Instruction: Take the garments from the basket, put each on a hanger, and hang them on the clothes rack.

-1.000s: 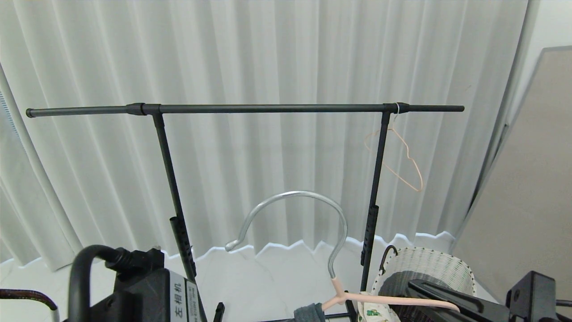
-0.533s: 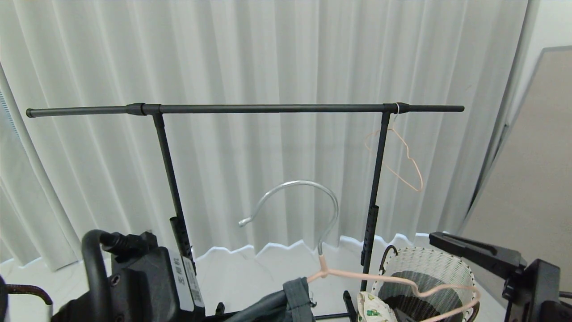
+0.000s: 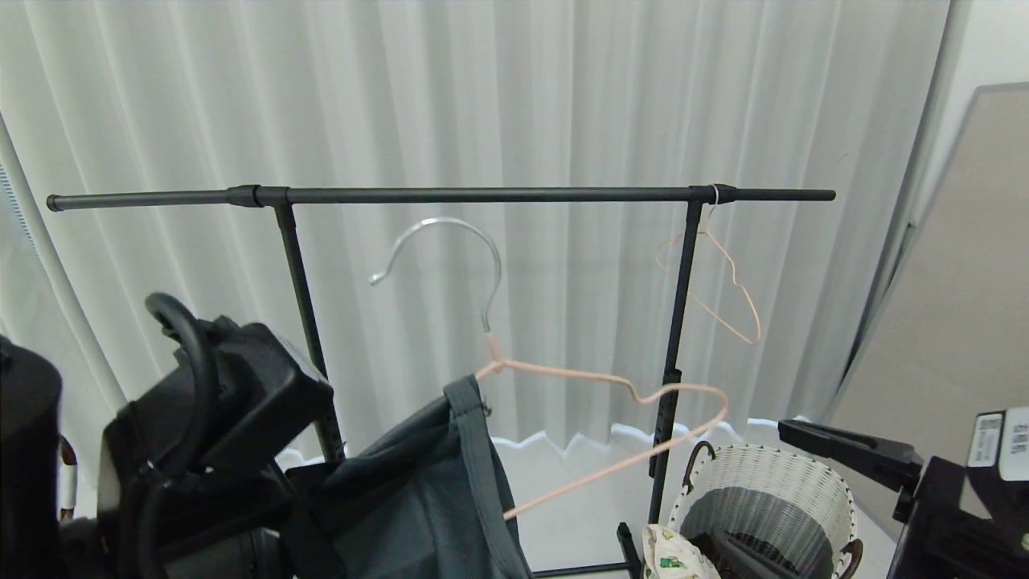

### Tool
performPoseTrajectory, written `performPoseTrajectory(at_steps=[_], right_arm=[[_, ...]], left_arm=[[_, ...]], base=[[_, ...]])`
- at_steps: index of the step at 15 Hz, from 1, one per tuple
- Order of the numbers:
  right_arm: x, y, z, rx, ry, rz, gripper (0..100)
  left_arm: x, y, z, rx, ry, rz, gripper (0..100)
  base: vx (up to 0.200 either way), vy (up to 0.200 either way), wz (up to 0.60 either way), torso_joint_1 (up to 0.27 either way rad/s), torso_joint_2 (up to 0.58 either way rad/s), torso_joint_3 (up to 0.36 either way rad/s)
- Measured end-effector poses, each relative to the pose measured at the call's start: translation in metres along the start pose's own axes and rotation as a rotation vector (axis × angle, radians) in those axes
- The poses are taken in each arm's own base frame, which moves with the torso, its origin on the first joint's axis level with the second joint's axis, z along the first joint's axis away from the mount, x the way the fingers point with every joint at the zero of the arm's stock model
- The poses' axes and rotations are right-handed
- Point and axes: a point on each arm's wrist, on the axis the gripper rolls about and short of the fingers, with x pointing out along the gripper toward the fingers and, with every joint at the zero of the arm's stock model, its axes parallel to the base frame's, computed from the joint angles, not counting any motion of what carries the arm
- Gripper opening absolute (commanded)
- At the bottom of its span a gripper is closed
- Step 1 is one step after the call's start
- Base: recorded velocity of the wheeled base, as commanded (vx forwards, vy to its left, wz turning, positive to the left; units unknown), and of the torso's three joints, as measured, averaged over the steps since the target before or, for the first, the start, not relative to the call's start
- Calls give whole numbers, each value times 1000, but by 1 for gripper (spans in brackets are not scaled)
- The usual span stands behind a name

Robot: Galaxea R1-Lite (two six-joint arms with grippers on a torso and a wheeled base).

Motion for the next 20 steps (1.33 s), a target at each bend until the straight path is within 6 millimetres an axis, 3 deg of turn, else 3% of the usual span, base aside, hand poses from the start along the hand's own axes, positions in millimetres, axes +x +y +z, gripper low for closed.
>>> performPoseTrajectory(at_steps=[3,5,9,13,20], right_arm=[[9,-2,7,118,114,45,100],[22,-5,22,223,143,30,100],[70,-10,47,414,155,-27,100],[111,3,52,461,176,-10,100],[115,42,28,414,288,91,100]], left_arm=[[-5,9,18,-58,-63,39,0],[-10,13,32,-77,-116,46,0],[-15,15,46,-88,-179,50,0],[-16,16,50,-91,-197,51,0],[-18,17,54,-97,-213,53,0]], base=[[0,0,0,0,0,0],[0,0,0,0,0,0],[0,0,0,0,0,0],[0,0,0,0,0,0],[0,0,0,0,0,0]])
